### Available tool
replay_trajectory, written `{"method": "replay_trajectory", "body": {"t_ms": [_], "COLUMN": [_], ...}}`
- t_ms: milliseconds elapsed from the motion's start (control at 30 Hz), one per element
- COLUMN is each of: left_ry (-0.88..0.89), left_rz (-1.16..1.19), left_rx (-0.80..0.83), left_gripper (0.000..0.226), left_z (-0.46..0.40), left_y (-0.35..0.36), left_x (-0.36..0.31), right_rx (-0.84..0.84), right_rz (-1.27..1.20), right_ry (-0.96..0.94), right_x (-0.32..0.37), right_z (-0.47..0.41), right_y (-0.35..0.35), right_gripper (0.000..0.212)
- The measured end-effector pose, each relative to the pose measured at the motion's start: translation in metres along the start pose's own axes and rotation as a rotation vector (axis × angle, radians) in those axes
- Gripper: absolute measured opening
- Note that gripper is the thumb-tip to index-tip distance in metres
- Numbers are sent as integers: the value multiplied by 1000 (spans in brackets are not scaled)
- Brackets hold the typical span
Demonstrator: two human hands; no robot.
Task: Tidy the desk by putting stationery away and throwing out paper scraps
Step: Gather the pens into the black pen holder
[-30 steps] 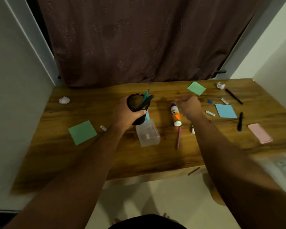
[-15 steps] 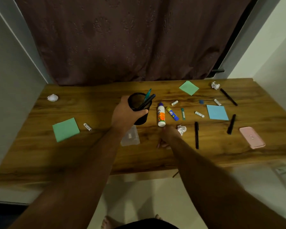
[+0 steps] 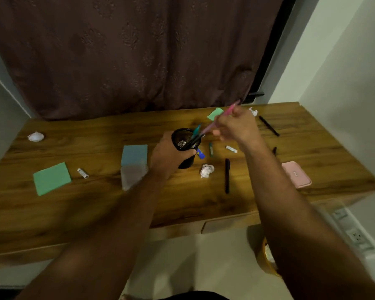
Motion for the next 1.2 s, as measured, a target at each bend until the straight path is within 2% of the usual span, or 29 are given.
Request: {"method": "replay_trajectory", "body": {"t_ms": [67, 233, 333, 533, 667, 767, 833, 933, 1100, 1200], "left_ry": [7, 25, 46, 53, 65, 75, 83, 80, 64, 55], "left_rz": [-8, -31, -37, -66, -76, -61, -49, -35, -28, -36], "left_rx": [23, 64, 94, 147, 184, 191, 191, 198, 228, 243], "left_gripper": [75, 76, 77, 80, 83, 83, 81, 78, 78, 82], "left_z": [1, 1, -4, -19, -30, -36, -38, -40, -39, -43], "left_y": [11, 24, 25, 26, 27, 28, 28, 26, 28, 30], "left_x": [-8, -24, -27, -21, -18, -14, -10, -2, 10, 10], "right_rx": [14, 111, -26, -308, -367, -289, -253, -272, -278, -270], "right_rz": [19, 327, 399, 242, 359, 572, 665, 644, 793, 692], "right_ry": [-42, -2, -60, -62, 130, 329, 374, 480, 454, 486], "right_x": [11, 3, -6, -32, -85, -135, -161, -186, -188, -186], "right_z": [-3, -15, -20, -38, -56, -53, -46, -42, -49, -52], "right_y": [1, 20, 16, -16, -35, -34, -27, -15, -7, -13], "right_gripper": [12, 14, 13, 11, 12, 14, 19, 33, 27, 30]}}
Point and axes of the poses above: each hand's wrist, its own z-axis away from the middle knuckle, its own y-axis out of the palm, x = y × z, the point moved 1 cm from there along -z, towards the middle knuckle, and after that the axes turned 8 degrees about y, right-handed, at the moved point
